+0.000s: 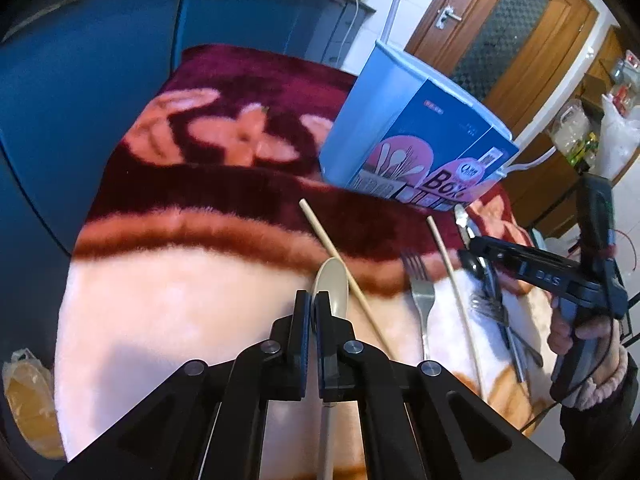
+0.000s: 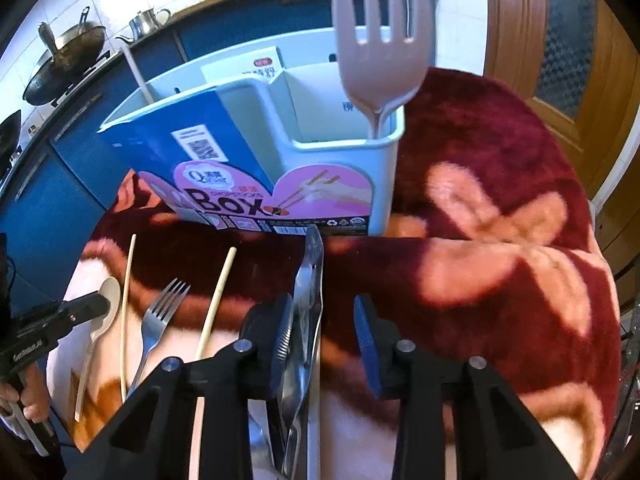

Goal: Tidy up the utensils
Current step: 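Grasp a metal knife with the right tool while the left tool holds the spoon, then lower the spoon into the Box holder with the left tool while the right tool drops the knife in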

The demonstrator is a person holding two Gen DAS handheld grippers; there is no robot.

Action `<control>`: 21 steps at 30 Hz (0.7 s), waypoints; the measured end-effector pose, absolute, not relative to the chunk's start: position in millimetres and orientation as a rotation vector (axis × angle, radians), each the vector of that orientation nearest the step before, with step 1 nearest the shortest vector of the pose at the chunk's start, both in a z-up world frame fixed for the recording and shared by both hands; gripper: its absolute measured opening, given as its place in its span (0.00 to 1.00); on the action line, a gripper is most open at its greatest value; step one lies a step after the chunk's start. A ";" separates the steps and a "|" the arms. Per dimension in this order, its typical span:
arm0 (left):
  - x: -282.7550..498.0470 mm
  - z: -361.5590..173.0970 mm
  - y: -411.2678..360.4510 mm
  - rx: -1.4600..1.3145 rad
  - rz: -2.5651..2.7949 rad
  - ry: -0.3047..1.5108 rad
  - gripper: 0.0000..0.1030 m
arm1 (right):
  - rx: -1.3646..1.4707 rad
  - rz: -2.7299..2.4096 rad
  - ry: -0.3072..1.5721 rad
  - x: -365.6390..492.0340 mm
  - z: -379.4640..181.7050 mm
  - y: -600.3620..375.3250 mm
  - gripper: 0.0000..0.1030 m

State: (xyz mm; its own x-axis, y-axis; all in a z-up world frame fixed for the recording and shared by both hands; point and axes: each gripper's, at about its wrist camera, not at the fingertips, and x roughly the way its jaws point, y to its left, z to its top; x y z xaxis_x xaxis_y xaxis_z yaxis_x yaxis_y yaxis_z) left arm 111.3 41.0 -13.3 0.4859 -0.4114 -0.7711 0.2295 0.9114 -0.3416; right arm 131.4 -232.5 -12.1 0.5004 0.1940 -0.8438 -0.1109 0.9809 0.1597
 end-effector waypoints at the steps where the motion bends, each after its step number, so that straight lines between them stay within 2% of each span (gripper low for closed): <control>1: 110.7 -11.9 42.0 -0.206 -0.392 0.981 0.02 | 0.085 0.185 1.035 133.9 -11.7 -232.0 0.27; 3: 108.5 -8.2 43.5 -0.213 -0.391 0.960 0.02 | 0.089 0.194 1.040 136.7 -10.8 -231.6 0.14; 5: 105.5 -3.3 45.7 -0.219 -0.389 0.934 0.02 | 0.100 0.202 1.041 136.8 -9.2 -232.5 0.07; 11: 94.9 16.4 48.8 -0.230 -0.377 0.840 0.02 | 0.109 0.208 0.959 122.5 8.5 -236.6 0.06; 21: 77.2 51.7 39.8 -0.244 -0.374 0.690 0.02 | 0.046 0.212 0.653 72.1 69.2 -229.2 0.03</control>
State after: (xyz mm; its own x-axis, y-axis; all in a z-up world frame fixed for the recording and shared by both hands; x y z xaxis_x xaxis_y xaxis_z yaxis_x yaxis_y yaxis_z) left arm 77.2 39.8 51.7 0.7089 -0.4128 -0.5719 0.2534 0.9058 -0.3397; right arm 72.1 -229.2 69.2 0.7735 0.2100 -0.5980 -0.1812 0.9774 0.1089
